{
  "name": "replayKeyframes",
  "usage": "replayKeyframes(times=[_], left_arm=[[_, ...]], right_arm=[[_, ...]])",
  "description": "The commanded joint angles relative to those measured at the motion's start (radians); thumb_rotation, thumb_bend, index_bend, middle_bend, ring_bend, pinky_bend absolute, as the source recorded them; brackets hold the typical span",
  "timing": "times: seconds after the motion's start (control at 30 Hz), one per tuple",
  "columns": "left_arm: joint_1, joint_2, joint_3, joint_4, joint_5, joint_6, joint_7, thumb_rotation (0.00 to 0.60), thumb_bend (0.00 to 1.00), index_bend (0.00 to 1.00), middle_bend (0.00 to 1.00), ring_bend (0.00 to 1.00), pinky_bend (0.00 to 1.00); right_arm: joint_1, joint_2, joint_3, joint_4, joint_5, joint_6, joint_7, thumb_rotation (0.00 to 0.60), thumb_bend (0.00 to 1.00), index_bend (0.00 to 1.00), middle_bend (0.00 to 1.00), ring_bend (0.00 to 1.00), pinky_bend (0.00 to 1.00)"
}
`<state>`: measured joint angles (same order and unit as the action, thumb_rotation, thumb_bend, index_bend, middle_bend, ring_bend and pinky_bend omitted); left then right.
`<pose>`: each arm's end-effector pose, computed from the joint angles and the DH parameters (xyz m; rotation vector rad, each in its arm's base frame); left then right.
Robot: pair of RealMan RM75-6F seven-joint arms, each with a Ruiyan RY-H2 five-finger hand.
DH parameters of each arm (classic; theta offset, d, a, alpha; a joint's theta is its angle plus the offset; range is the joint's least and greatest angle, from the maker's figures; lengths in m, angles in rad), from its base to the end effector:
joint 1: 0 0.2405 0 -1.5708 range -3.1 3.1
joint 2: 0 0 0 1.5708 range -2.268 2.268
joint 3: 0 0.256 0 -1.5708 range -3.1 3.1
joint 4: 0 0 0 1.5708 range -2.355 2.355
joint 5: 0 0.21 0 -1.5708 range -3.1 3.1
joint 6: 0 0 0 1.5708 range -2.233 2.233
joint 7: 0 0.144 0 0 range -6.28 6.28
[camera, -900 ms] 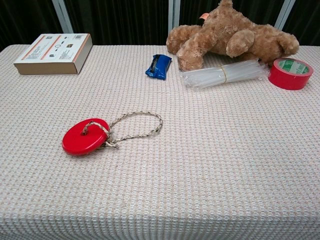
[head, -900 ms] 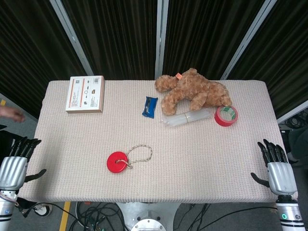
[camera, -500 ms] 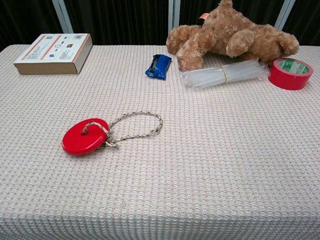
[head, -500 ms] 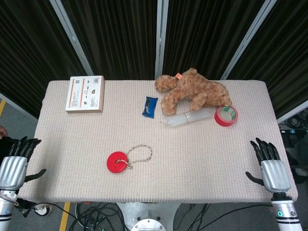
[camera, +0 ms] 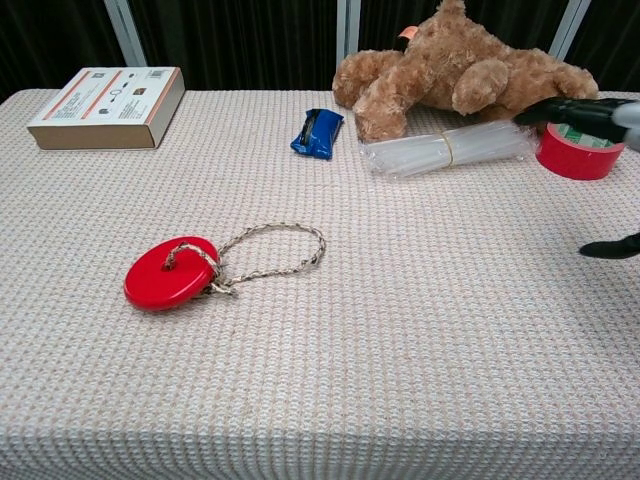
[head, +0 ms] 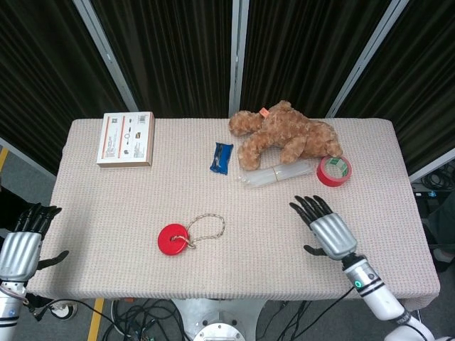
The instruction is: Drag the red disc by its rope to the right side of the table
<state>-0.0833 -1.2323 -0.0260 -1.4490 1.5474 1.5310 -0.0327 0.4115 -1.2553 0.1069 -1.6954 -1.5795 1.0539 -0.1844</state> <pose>-0.3255 0.1770 0.1373 -1.4113 -0.8563 -0.9296 -0.2050 -0.2577 0.0579 1.9379 -0.8501 0.9623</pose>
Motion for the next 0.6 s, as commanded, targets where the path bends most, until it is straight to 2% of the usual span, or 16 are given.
replayKeyframes(times=[0.03, 0.27, 0.47, 0.6], left_arm=[[0.003, 0.000, 0.002, 0.004, -0.002, -0.001, 0.000, 0.600, 0.02, 0.16, 0.14, 0.02, 0.12], [0.009, -0.003, 0.002, 0.021, -0.011, 0.001, -0.018, 0.600, 0.02, 0.16, 0.14, 0.02, 0.12], [0.012, -0.002, -0.002, 0.032, -0.013, 0.007, -0.031, 0.600, 0.02, 0.16, 0.14, 0.02, 0.12], [0.014, -0.003, -0.003, 0.040, -0.014, 0.008, -0.039, 0.600, 0.02, 0.16, 0.14, 0.02, 0.12]], right_arm=[[0.121, -0.062, 0.047, -0.040, 0.072, -0.141, -0.089, 0.600, 0.05, 0.00, 0.00, 0.00, 0.00], [0.255, -0.156, 0.079, -0.024, 0.176, -0.280, -0.212, 0.600, 0.09, 0.00, 0.04, 0.00, 0.00], [0.368, -0.178, 0.087, -0.004, 0.284, -0.436, -0.198, 0.600, 0.29, 0.00, 0.05, 0.00, 0.00], [0.411, -0.205, 0.080, 0.022, 0.315, -0.459, -0.203, 0.600, 0.31, 0.00, 0.05, 0.00, 0.00]])
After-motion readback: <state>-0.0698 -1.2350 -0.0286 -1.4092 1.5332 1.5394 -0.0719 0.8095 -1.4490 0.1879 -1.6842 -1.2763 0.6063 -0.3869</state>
